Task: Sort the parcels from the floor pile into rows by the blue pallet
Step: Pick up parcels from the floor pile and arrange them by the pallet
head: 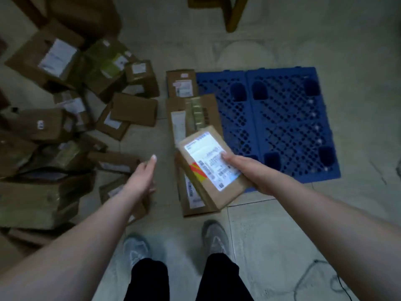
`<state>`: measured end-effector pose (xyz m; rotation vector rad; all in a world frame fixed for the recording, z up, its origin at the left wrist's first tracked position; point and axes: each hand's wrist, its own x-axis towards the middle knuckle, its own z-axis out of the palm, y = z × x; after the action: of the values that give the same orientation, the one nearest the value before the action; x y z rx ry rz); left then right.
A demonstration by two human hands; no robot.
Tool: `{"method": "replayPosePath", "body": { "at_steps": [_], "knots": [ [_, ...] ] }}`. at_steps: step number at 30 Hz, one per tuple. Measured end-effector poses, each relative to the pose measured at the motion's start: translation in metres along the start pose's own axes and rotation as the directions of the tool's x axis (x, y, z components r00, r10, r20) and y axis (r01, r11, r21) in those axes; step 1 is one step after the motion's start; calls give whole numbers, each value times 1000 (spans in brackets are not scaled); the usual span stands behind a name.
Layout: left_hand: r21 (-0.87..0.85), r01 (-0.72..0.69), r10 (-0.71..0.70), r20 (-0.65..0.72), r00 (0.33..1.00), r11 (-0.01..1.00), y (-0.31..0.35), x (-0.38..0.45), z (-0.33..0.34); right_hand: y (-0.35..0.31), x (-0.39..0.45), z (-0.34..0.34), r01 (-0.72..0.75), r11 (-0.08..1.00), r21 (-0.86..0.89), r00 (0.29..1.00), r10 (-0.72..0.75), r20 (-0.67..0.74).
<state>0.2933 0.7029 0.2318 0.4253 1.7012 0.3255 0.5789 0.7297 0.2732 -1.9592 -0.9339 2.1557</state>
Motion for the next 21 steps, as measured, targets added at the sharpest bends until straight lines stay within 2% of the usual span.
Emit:
{"method": "replayPosePath", "body": {
  "at_steps": [2, 5, 7, 9, 12, 15, 18, 21],
  "knots": [
    [174, 9, -6, -21, 1000, 985, -4, 6, 28, 29, -15, -47, -4, 997, 83, 995, 12, -104],
    [404, -81, 117, -65, 991, 911, 14, -14, 72, 59, -24, -93, -30, 985, 171, 968, 71, -241],
    [544, -143, 172, -2, 985, 827, 30, -23, 97, 70, -20, -109, -23, 985, 174, 947, 77, -312],
    [580, -206, 201, 74, 977, 788, 48, -26, 119, 66, -16, -118, 10, 987, 162, 943, 44, -329],
    [419, -234, 187, 151, 971, 877, 77, -24, 150, 41, -4, -120, 34, 988, 148, 946, 16, -324],
    [195, -159, 114, 222, 968, 968, 111, -25, 183, 10, 15, -118, 62, 983, 170, 945, -2, -328],
    [66, -160, 144, 199, 969, 985, 141, -12, 193, -29, 35, -117, 98, 983, 156, 920, -30, -391],
    [-18, -165, 166, 155, 974, 986, 174, 10, 190, -66, 54, -124, 151, 972, 178, 927, -77, -367]
  ]
}}
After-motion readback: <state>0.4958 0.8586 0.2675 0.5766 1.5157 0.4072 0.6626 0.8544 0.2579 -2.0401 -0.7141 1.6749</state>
